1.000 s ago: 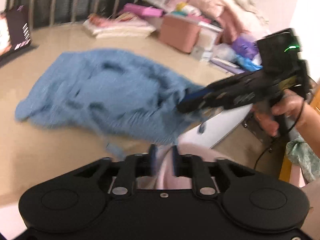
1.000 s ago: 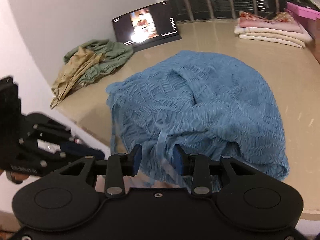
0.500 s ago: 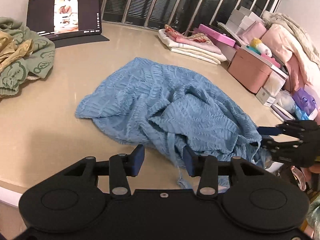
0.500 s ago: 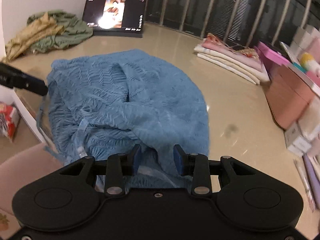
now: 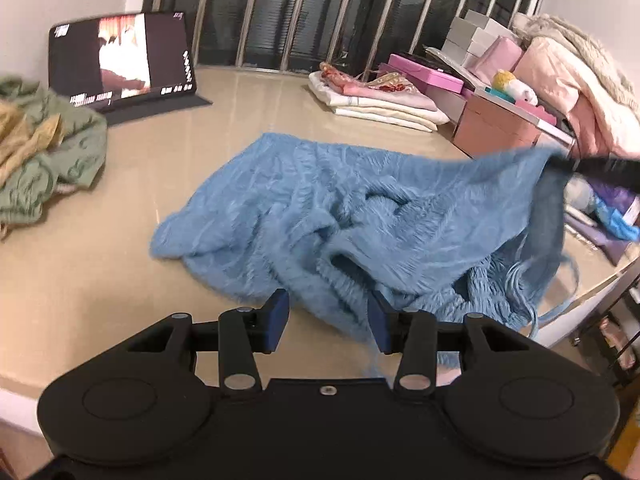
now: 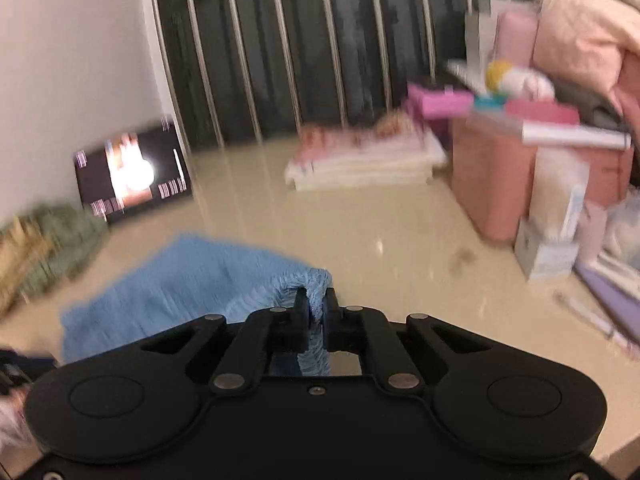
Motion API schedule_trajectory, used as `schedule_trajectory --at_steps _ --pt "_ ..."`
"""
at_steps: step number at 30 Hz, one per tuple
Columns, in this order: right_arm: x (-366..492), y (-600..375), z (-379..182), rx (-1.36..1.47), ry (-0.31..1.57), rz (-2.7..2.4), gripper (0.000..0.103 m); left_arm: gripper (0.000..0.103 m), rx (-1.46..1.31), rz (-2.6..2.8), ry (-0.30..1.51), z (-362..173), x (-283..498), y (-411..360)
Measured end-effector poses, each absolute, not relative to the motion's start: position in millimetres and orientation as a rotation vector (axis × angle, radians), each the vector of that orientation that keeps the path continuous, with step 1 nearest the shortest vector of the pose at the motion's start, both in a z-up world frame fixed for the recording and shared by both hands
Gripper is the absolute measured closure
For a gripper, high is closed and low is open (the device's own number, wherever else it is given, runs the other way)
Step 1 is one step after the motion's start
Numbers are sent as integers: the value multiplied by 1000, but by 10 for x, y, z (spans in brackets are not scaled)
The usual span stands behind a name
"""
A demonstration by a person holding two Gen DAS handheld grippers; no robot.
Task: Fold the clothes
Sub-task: 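Grasp a blue garment edge with the left gripper while the right gripper holds another edge, then lift the blue garment with both grippers and lay it flat on the ledge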
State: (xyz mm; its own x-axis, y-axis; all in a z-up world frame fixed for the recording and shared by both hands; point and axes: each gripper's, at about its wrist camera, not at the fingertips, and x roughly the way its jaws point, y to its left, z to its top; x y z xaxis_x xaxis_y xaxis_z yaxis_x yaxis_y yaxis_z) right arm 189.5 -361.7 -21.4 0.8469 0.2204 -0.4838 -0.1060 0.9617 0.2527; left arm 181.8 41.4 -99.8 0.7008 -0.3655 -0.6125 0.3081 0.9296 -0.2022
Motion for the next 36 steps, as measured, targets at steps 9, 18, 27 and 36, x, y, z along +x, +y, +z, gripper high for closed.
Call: schedule_trajectory --at_steps 9,18,27,36 --pt "1737 -3732 140 252 406 213 98 59 128 -349 700 -986 1869 -218" --pt "1694 -4060 81 390 389 182 98 59 240 -277 714 -1033 1822 -426" --pt "1623 -4164 -37 434 393 189 98 99 391 -314 692 -1031 1873 -734" --pt "1374 -4259 88 331 442 198 98 99 324 -247 574 -181 1507 -20"
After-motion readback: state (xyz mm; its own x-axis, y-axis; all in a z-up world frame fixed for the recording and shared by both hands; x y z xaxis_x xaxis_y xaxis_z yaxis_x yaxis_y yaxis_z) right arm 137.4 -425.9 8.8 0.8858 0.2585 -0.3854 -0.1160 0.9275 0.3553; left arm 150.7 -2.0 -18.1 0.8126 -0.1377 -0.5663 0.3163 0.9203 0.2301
